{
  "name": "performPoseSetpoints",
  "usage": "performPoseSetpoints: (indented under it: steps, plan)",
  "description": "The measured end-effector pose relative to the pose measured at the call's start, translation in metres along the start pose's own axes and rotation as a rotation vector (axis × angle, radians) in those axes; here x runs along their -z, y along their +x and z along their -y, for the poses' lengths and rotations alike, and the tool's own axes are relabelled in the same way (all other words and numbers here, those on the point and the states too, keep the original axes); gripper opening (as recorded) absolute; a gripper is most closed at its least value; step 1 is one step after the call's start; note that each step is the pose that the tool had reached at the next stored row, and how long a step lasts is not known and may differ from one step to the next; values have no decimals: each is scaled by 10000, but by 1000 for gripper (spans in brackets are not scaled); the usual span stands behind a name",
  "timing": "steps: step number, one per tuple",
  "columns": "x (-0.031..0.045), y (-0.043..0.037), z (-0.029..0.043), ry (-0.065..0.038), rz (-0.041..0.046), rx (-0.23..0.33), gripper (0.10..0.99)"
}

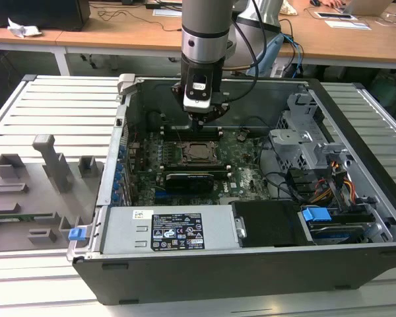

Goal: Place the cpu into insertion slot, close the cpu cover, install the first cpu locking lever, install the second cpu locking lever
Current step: 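Install the first cpu locking lever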

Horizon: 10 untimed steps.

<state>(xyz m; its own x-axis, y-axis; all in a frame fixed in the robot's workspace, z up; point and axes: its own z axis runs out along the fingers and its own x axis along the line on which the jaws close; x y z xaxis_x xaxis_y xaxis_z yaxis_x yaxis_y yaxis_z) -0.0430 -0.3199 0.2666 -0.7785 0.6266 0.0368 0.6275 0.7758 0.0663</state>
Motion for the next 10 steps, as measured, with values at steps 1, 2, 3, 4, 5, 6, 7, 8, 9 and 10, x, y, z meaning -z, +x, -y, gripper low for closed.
performPoseSetpoints:
  steps: [1,2,3,4,5,6,7,8,9,10]
  plan:
    - [0,0,0,3,-5,95,106]
    - [0,0,0,6,-11,175,106]
    - [0,0,0,8,-14,220,106]
    - [0,0,0,10,-19,294,106]
    - [0,0,0,13,-23,357,106]
    - [0,0,0,14,-26,404,106]
    - [0,0,0,17,-30,460,106]
    - [0,0,0,18,-33,509,106]
    - [0,0,0,20,-37,563,106]
    - [0,0,0,22,-40,605,106]
